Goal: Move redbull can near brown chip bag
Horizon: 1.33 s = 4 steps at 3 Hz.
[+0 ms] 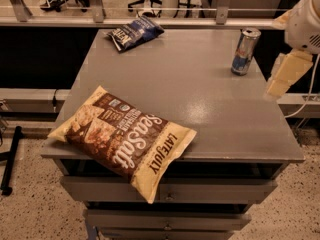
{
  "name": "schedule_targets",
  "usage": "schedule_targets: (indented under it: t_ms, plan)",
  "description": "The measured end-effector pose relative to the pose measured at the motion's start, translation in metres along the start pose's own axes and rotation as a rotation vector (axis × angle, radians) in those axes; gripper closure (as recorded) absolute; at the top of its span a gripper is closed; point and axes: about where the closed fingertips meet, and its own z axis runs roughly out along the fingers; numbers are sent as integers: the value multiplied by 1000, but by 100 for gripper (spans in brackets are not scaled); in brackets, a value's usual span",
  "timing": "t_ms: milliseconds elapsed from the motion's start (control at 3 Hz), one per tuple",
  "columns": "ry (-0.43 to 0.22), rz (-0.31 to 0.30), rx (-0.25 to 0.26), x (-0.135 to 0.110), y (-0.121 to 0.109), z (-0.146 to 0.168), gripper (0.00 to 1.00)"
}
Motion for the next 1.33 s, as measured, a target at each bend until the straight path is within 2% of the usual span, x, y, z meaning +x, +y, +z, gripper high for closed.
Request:
schedule_targets:
  t_ms: [333, 1000, 1333]
  plan:
    - [-31, 48, 67, 13, -43, 18, 0]
    - [-232, 171, 130, 8, -120, 76, 0]
    - [-327, 221, 160, 4, -146, 97, 0]
